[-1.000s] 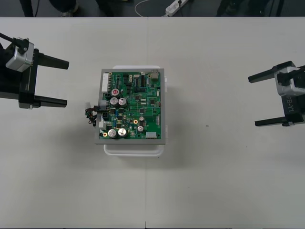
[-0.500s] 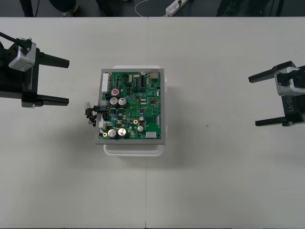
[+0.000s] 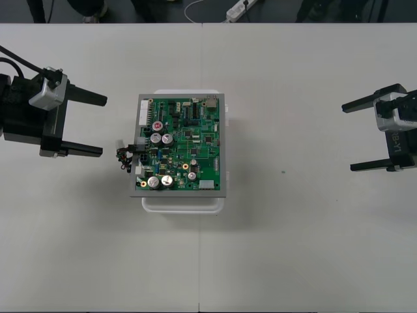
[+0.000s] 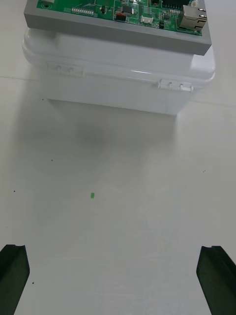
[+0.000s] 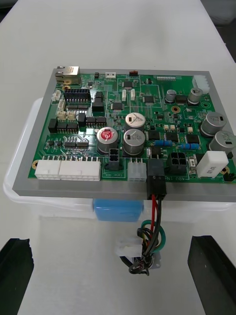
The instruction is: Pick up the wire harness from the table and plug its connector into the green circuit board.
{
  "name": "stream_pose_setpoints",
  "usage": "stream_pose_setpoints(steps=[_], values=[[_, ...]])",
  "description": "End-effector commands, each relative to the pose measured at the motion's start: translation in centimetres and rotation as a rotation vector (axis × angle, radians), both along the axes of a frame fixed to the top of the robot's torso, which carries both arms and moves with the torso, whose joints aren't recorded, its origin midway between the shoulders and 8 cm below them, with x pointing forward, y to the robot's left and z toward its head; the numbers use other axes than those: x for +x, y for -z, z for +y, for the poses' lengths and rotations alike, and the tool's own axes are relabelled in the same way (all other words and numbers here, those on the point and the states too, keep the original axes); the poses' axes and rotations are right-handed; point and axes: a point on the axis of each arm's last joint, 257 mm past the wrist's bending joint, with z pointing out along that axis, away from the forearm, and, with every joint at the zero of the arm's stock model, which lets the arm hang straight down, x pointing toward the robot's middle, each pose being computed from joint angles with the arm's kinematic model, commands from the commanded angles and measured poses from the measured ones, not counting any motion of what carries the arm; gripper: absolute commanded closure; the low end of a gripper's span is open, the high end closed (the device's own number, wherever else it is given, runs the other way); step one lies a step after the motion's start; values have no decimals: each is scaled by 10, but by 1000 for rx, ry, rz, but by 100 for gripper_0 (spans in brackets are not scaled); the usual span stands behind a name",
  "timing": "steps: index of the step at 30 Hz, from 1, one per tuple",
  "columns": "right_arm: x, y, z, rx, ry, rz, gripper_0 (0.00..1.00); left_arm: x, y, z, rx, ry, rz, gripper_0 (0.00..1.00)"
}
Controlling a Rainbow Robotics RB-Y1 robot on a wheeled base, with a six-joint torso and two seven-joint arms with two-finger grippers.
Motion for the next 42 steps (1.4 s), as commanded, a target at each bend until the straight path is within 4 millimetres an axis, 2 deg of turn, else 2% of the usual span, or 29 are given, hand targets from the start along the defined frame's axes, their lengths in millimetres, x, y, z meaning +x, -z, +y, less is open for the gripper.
stream_pose_setpoints(steps=[1, 13, 21, 31, 42], values=[[4, -5, -8, 20, 60, 8, 0, -16, 0, 2, 67, 43, 13, 7], [0, -3, 4, 114, 153, 139, 0, -24, -1, 6, 80, 66, 33, 8], [-3, -3, 9, 123, 146, 148, 0, -24, -2, 7, 79, 61, 34, 7], [-11, -3, 29, 164, 107, 164, 0, -24, -1, 7, 80, 62, 32, 8], [-12, -7, 31, 130, 108, 122, 0, -24, -1, 7, 80, 62, 32, 8]])
